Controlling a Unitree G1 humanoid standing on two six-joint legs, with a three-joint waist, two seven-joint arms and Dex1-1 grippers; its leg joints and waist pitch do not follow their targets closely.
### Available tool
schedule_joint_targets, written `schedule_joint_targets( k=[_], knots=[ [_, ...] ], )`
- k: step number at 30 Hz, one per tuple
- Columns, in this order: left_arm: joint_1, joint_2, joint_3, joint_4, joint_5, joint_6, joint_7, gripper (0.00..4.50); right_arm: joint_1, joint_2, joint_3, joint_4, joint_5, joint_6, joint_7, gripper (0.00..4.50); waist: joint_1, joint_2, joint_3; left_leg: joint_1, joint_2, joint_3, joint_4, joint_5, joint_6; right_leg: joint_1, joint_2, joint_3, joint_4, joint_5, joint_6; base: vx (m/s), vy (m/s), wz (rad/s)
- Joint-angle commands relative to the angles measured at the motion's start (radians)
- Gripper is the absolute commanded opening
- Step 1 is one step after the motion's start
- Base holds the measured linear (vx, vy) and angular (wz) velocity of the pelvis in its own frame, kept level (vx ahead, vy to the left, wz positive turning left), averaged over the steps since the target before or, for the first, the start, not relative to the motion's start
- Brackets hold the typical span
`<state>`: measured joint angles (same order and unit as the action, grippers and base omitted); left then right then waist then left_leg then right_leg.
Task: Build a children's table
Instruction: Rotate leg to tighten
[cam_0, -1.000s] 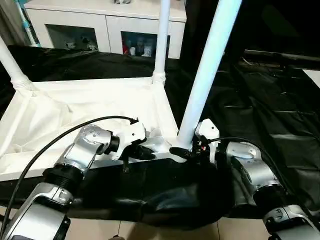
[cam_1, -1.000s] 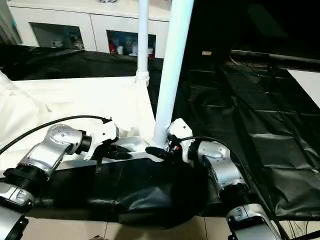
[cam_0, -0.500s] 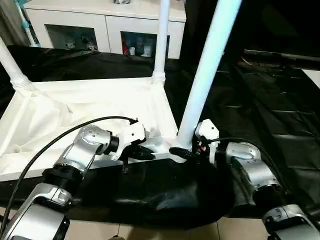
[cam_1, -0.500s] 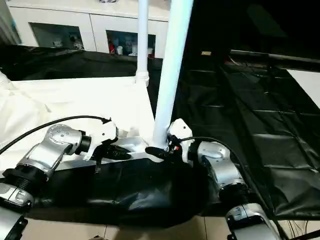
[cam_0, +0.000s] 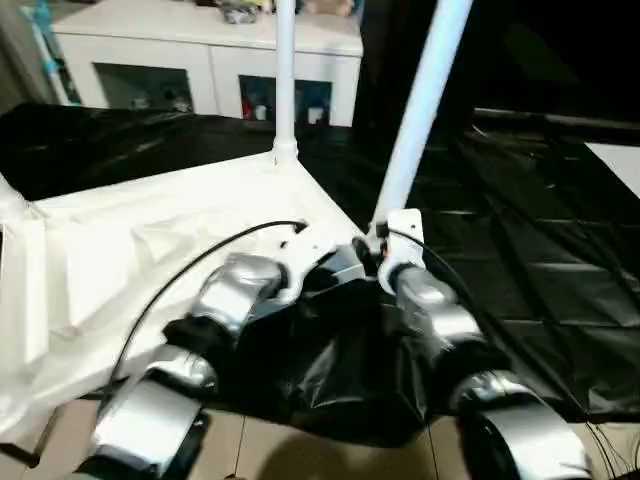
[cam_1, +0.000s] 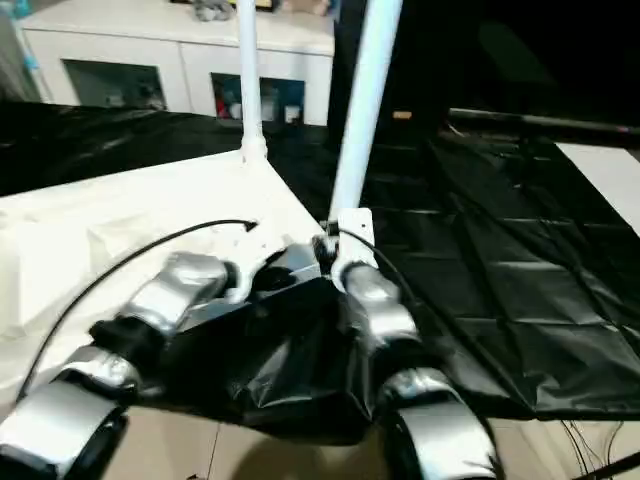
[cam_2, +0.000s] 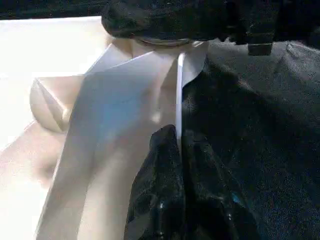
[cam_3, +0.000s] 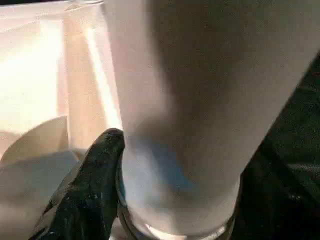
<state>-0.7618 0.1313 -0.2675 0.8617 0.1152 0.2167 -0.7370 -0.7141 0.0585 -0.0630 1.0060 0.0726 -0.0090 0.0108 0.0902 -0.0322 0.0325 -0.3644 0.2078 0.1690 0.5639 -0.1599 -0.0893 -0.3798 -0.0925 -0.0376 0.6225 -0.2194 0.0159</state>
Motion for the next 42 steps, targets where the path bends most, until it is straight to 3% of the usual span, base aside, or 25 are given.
schedule_joint_targets(
  k=[1,3,4,7,8,9,11,13,14,16,21,23,25,28,31,36,42],
  knots=[
    [-0.001,-0.027,0.016,0.040,0.005,-0.005,0.068,0.00,0.009,0.064,-0.012,0.055,0.063,-0.003,0.046,2.69,-0.003,0.006,-0.039,0.017,0.012,-0.004,-0.076,-0.421,-0.037,0.005,-0.043,0.027,-0.108,-0.384,-0.122,0.000,0.000,0.00],
    [0.000,-0.024,0.010,0.043,0.011,-0.015,0.062,0.00,0.002,0.080,-0.029,0.058,0.085,-0.027,0.089,2.69,-0.003,0.004,-0.041,0.015,0.013,-0.005,-0.078,-0.419,-0.030,0.008,-0.043,0.026,-0.107,-0.363,-0.121,0.000,0.000,0.00],
    [0.007,-0.016,0.002,0.038,0.014,-0.018,0.048,0.00,-0.001,0.084,-0.050,0.054,0.112,-0.028,0.118,3.25,-0.004,0.005,-0.042,0.013,0.014,-0.005,-0.080,-0.411,-0.024,0.011,-0.041,0.025,-0.106,-0.343,-0.125,0.000,0.000,0.00],
    [0.009,-0.010,-0.004,0.039,0.017,-0.028,0.038,0.00,-0.010,0.080,-0.059,0.062,0.108,-0.040,0.121,3.45,-0.005,0.008,-0.042,0.010,0.014,-0.005,-0.083,-0.403,-0.020,0.012,-0.042,0.024,-0.105,-0.325,-0.132,0.000,0.000,0.00],
    [0.009,-0.007,-0.006,0.041,0.019,-0.035,0.034,0.00,-0.016,0.079,-0.066,0.070,0.102,-0.051,0.117,3.75,-0.009,0.005,-0.041,0.007,0.013,-0.006,-0.084,-0.402,-0.023,0.013,-0.042,0.023,-0.106,-0.335,-0.133,0.000,0.000,0.00],
    [0.012,-0.002,-0.008,0.039,0.020,-0.039,0.026,0.00,-0.018,0.072,-0.064,0.070,0.095,-0.064,0.133,3.83,-0.009,0.011,-0.042,0.005,0.014,-0.007,-0.086,-0.395,-0.027,0.015,-0.043,0.022,-0.106,-0.338,-0.132,0.000,0.000,0.00],
    [0.023,0.017,-0.017,0.020,0.024,-0.052,-0.008,0.00,-0.016,0.033,-0.034,0.052,0.057,-0.096,0.181,3.93,-0.008,0.008,-0.041,0.010,0.013,-0.003,-0.083,-0.404,-0.025,0.010,-0.042,0.024,-0.110,-0.343,-0.134,0.000,0.000,0.00],
    [0.029,0.026,-0.021,0.009,0.025,-0.060,-0.025,0.00,-0.013,0.009,-0.009,0.041,0.029,-0.113,0.207,4.06,-0.005,0.006,-0.042,0.007,0.016,-0.002,-0.082,-0.379,-0.019,0.013,-0.044,0.025,-0.107,-0.323,-0.145,0.000,0.000,0.00],
    [0.040,0.044,-0.025,-0.011,0.025,-0.066,-0.052,0.00,0.005,-0.048,0.037,-0.001,-0.022,-0.148,0.233,4.06,-0.005,0.003,-0.043,0.008,0.015,0.000,-0.081,-0.367,-0.016,0.013,-0.044,0.025,-0.107,-0.311,-0.148,0.000,0.000,0.00],
    [0.049,0.061,-0.028,-0.026,0.024,-0.071,-0.076,0.00,0.021,-0.084,0.043,-0.042,-0.015,-0.140,0.296,4.06,0.000,0.005,-0.044,0.006,0.015,0.003,-0.077,-0.337,-0.008,0.015,-0.043,0.026,-0.104,-0.276,-0.154,0.000,0.000,0.00],
    [0.075,0.108,-0.028,-0.061,0.012,-0.089,-0.150,0.00,0.087,-0.193,0.085,-0.140,-0.008,-0.133,0.536,4.06,0.007,0.005,-0.049,0.000,0.016,0.007,-0.069,-0.238,0.034,0.029,-0.039,0.024,-0.090,-0.130,-0.189,0.000,0.000,0.00],
    [0.114,0.145,-0.041,-0.121,-0.023,-0.119,-0.278,0.00,0.118,-0.249,0.099,-0.172,0.008,-0.142,0.670,4.06,0.005,0.009,-0.053,-0.003,0.014,0.007,-0.063,-0.177,0.054,0.037,-0.036,0.021,-0.076,0.000,-0.227,0.000,0.000,0.00],
    [0.133,0.165,-0.050,-0.158,-0.041,-0.115,-0.341,0.00,0.128,-0.266,0.103,-0.187,0.029,-0.129,0.735,4.06,0.003,0.009,-0.053,-0.004,0.014,0.009,-0.060,-0.165,0.066,0.036,-0.034,0.021,-0.072,0.035,-0.240,0.000,0.000,0.00],
    [0.162,0.201,-0.067,-0.224,-0.067,-0.090,-0.429,0.00,0.152,-0.295,0.118,-0.235,0.074,-0.075,0.864,4.06,0.001,0.013,-0.053,0.001,0.017,0.010,-0.059,-0.173,0.082,0.035,-0.034,0.021,-0.069,0.044,-0.268,0.000,0.000,0.00],
    [0.187,0.242,-0.075,-0.303,-0.099,-0.057,-0.517,0.00,0.186,-0.339,0.157,-0.295,0.089,-0.044,1.004,4.06,0.011,0.015,-0.052,0.002,0.022,0.013,-0.056,-0.160,0.097,0.037,-0.031,0.019,-0.062,0.074,-0.278,0.000,0.000,0.00],
    [0.208,0.299,-0.088,-0.373,-0.116,-0.008,-0.609,0.00,0.212,-0.381,0.206,-0.337,0.069,-0.069,1.127,4.06,0.020,0.013,-0.051,0.004,0.023,0.013,-0.058,-0.175,0.078,0.033,-0.035,0.020,-0.065,0.024,-0.270,0.000,0.000,0.00],
    [0.214,0.326,-0.088,-0.407,-0.121,0.022,-0.631,0.00,0.209,-0.399,0.221,-0.341,0.060,-0.080,1.149,4.06,0.018,0.010,-0.049,0.006,0.021,0.013,-0.060,-0.190,0.061,0.032,-0.037,0.023,-0.068,-0.019,-0.260,0.000,0.000,0.00]
  ],
)
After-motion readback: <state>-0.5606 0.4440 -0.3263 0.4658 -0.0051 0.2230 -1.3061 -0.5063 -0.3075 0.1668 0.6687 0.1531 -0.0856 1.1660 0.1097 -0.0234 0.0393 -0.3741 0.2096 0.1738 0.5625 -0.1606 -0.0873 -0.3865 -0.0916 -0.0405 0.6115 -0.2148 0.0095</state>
